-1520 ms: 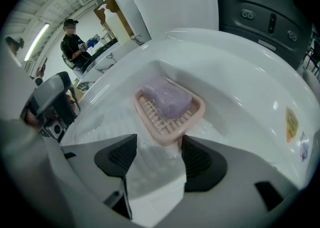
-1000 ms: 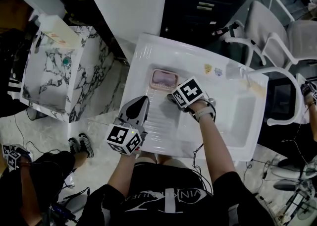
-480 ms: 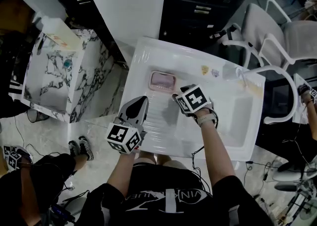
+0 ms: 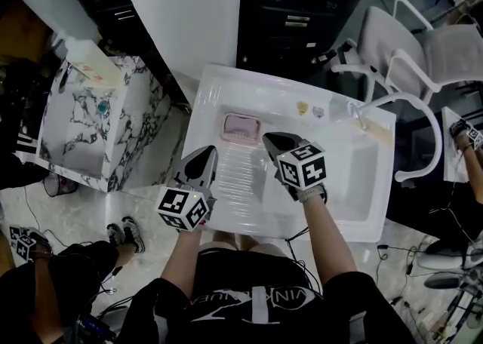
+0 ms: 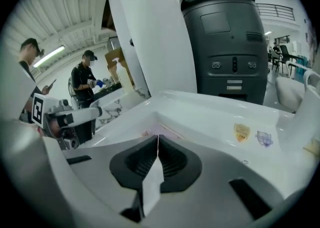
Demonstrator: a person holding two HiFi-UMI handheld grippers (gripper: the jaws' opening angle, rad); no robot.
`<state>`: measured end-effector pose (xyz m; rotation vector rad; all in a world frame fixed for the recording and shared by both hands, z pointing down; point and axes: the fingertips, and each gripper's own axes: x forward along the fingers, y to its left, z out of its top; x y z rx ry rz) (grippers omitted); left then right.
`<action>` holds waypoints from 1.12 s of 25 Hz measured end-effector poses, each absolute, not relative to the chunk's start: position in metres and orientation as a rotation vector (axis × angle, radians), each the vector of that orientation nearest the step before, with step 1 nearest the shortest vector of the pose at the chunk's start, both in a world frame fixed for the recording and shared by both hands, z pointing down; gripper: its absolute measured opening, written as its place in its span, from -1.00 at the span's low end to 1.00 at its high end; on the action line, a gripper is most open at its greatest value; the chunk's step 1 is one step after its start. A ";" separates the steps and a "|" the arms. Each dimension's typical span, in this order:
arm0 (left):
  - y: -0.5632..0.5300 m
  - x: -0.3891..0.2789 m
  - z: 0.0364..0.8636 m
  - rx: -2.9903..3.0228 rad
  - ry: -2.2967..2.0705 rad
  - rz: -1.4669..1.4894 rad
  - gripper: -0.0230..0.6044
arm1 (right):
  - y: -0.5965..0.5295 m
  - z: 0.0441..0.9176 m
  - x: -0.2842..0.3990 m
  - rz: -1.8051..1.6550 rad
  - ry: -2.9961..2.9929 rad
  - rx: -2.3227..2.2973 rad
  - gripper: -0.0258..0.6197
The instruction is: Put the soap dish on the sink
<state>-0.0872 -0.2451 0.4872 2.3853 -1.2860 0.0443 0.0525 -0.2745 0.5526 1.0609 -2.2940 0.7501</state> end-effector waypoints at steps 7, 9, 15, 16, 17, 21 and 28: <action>-0.248 -0.095 0.469 2.424 -1.334 0.062 -0.88 | -0.263 0.504 0.056 0.691 -2.455 1.165 -0.83; -0.247 -0.095 0.464 2.435 -1.323 0.054 -0.88 | -0.259 0.492 0.058 0.687 -2.492 1.195 -0.83; -0.247 -0.092 0.438 2.504 -1.302 0.027 -0.88 | -0.249 0.461 0.070 0.643 -2.550 1.302 -0.83; -0.247 -0.093 0.435 2.513 -1.312 0.031 -0.88 | -0.247 0.457 0.071 0.623 -2.555 1.315 -0.83; -0.247 -0.094 0.432 2.520 -1.322 0.034 -0.88 | -0.246 0.452 0.073 0.601 -2.560 1.327 -0.83; -0.247 -0.100 0.423 2.531 -1.349 0.034 -0.88 | -0.238 0.439 0.077 0.540 -2.579 1.353 -0.83; -0.245 -0.111 0.405 2.548 -1.391 0.017 -0.88 | -0.229 0.421 0.087 0.516 -2.598 1.406 -0.83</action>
